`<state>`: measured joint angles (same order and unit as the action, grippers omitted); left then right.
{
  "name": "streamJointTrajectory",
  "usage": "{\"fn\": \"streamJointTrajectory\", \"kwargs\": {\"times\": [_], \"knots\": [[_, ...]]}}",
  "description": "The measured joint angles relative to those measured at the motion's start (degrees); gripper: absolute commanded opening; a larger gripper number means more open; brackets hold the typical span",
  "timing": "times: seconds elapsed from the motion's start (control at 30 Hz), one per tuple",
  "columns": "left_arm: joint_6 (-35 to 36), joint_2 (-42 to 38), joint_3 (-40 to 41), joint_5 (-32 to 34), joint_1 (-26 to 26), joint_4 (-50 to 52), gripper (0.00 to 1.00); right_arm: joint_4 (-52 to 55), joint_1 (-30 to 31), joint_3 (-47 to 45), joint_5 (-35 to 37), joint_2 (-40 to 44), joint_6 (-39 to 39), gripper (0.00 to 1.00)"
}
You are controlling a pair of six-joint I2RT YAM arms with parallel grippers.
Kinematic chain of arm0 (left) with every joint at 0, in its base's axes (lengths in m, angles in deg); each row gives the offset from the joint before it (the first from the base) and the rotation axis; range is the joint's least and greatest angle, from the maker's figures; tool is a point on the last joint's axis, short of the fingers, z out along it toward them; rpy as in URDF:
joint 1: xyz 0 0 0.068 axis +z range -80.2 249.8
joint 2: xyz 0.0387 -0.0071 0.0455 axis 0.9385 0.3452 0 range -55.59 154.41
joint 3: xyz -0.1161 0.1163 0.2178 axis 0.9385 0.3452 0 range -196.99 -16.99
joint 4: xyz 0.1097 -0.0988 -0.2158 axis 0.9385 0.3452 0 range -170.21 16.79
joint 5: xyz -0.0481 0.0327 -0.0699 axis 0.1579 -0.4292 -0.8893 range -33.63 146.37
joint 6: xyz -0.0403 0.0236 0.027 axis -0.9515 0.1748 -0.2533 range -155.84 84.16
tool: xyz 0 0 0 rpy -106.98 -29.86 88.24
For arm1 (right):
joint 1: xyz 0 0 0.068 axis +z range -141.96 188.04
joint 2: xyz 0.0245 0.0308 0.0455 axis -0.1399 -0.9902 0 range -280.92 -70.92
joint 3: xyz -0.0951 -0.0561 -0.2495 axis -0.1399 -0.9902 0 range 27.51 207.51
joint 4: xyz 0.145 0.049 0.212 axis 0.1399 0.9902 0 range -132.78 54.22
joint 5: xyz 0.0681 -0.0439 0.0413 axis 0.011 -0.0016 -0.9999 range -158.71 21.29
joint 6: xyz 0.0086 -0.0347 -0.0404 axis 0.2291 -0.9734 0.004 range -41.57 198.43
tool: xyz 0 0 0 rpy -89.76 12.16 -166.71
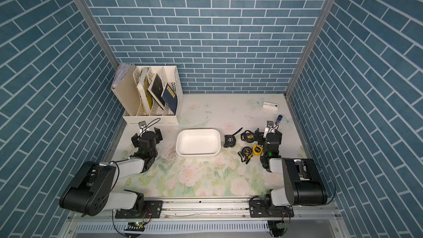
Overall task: Take the tape measure out of the storage box
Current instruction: Reset both arms
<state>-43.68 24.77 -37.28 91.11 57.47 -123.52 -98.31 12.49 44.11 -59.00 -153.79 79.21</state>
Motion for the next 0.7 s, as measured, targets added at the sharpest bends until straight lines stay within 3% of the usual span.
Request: {"fn": "streamJointTrajectory", "kwargs": {"times": [0.33, 0.7], "knots": [[6.2, 3.1, 3.1, -8.4, 3.0, -14.9, 1.0, -12.0, 0.0, -2.4, -0.4, -3.4, -1.1, 1.0], [5.0, 5.6, 8.5, -17.3, 8.7, -25.9, 1.0, -16.7, 0.0, -4.4, -1.2, -4.6, -1.3, 1.0]]}}
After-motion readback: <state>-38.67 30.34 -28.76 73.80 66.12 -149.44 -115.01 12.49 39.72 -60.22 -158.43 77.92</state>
